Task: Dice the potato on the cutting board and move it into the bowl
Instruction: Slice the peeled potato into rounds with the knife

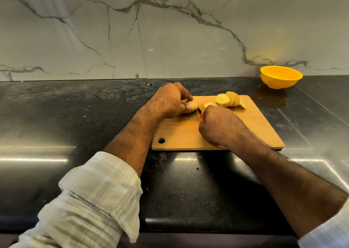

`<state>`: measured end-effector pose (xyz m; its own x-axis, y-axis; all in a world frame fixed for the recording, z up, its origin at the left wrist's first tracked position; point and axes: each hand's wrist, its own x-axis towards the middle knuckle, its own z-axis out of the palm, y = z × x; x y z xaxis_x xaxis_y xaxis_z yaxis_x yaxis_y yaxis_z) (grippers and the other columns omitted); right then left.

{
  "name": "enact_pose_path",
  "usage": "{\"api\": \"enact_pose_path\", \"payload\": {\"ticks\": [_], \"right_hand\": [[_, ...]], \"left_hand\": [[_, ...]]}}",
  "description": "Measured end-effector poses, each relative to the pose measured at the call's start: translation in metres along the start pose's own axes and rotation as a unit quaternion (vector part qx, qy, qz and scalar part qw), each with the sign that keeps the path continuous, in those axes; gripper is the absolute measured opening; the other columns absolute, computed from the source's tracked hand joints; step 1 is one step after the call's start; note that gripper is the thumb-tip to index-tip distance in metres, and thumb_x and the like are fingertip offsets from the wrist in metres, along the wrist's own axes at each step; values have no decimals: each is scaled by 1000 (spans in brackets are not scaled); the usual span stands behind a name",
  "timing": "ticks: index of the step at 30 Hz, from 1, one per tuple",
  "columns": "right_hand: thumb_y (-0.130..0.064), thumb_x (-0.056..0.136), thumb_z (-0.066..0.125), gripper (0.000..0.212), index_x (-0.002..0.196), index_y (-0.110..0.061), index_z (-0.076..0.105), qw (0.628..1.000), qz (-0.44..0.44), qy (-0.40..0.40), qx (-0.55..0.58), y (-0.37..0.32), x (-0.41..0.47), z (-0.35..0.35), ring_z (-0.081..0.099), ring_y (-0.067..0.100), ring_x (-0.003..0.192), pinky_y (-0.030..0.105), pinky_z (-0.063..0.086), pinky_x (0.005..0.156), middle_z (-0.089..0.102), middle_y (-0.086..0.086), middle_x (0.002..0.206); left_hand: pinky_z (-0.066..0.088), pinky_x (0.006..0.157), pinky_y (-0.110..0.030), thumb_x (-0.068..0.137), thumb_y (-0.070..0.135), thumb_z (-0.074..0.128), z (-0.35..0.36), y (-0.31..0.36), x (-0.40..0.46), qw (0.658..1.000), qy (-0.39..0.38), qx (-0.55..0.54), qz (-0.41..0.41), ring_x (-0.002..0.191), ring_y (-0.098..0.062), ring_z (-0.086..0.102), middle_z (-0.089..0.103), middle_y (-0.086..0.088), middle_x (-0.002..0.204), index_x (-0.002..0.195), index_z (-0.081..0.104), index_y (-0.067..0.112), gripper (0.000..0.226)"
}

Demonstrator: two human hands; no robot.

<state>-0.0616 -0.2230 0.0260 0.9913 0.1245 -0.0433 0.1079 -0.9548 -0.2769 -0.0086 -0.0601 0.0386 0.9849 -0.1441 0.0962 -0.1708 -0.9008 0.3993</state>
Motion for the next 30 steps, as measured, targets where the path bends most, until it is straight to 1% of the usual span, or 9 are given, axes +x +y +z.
{"api": "enact_pose_path", "payload": {"ticks": [2, 4, 7, 10, 15, 17, 22, 27, 30], "right_hand": [[-26, 101, 56, 18, 115, -15, 61, 1000, -2, 21, 3, 3, -2, 0, 61, 22, 94, 37, 56, 78, 62, 3, 98], [-29, 102, 55, 23, 119, -15, 64, 999, -3, 45, 8, 3, -3, 0, 63, 24, 96, 39, 59, 81, 66, 6, 105], [-33, 103, 56, 31, 127, -16, 63, 999, -3, 46, 17, 1, -2, -1, 64, 25, 98, 42, 61, 85, 67, 7, 111], [-33, 103, 56, 33, 131, -16, 63, 999, -6, 38, 14, -2, 1, -1, 63, 24, 99, 41, 60, 86, 67, 7, 114], [-32, 103, 56, 34, 131, -16, 63, 999, -15, 48, 18, -5, 5, -2, 63, 21, 95, 40, 61, 84, 67, 5, 110], [-32, 103, 56, 34, 132, -15, 63, 998, -16, 50, 18, -6, 5, -2, 63, 21, 94, 40, 61, 84, 67, 5, 110], [-30, 103, 57, 37, 137, -15, 61, 998, -11, 49, 24, -9, 4, -3, 63, 23, 98, 39, 61, 85, 67, 8, 115], [-31, 102, 59, 32, 129, -14, 63, 998, 0, 53, 15, -10, 5, -1, 63, 24, 95, 42, 62, 85, 66, 7, 108], [-32, 102, 58, 32, 129, -14, 63, 998, 7, 55, 15, -10, 6, -1, 63, 24, 96, 43, 62, 86, 67, 8, 109]], "left_hand": [[47, 101, -34, 94, 34, 77, -1, 0, -1, 1000, -3, -6, 4, 131, -19, 55, 60, 3, 145, 132, 72, 30, 38], [44, 99, -32, 94, 34, 77, -2, 0, -1, 1000, -3, -6, 4, 132, -18, 55, 60, 3, 145, 132, 72, 29, 39], [45, 103, -35, 94, 34, 78, -2, 2, -3, 1000, -2, -7, 4, 134, -20, 54, 59, 2, 147, 132, 71, 30, 39], [43, 107, -37, 95, 32, 77, -3, 3, -6, 1000, 0, -3, 5, 138, -21, 52, 55, 0, 152, 134, 71, 29, 40], [47, 100, -35, 93, 31, 79, -4, 0, -6, 1000, 3, -21, 4, 125, -17, 58, 62, 3, 144, 130, 73, 29, 37], [48, 99, -35, 92, 31, 80, -3, -1, -5, 1000, 6, -21, 4, 123, -16, 59, 63, 3, 143, 128, 74, 29, 36], [48, 100, -35, 92, 31, 81, 0, -1, -1, 1000, 10, -15, 5, 127, -18, 58, 64, 2, 142, 127, 75, 29, 36], [48, 101, -36, 91, 30, 81, 0, -2, 0, 1000, 9, -19, 2, 128, -19, 57, 63, 1, 144, 129, 74, 28, 38], [49, 105, -38, 91, 30, 82, 1, -3, 2, 1000, 9, -17, -2, 130, -20, 57, 62, 0, 145, 128, 74, 29, 38]]}}
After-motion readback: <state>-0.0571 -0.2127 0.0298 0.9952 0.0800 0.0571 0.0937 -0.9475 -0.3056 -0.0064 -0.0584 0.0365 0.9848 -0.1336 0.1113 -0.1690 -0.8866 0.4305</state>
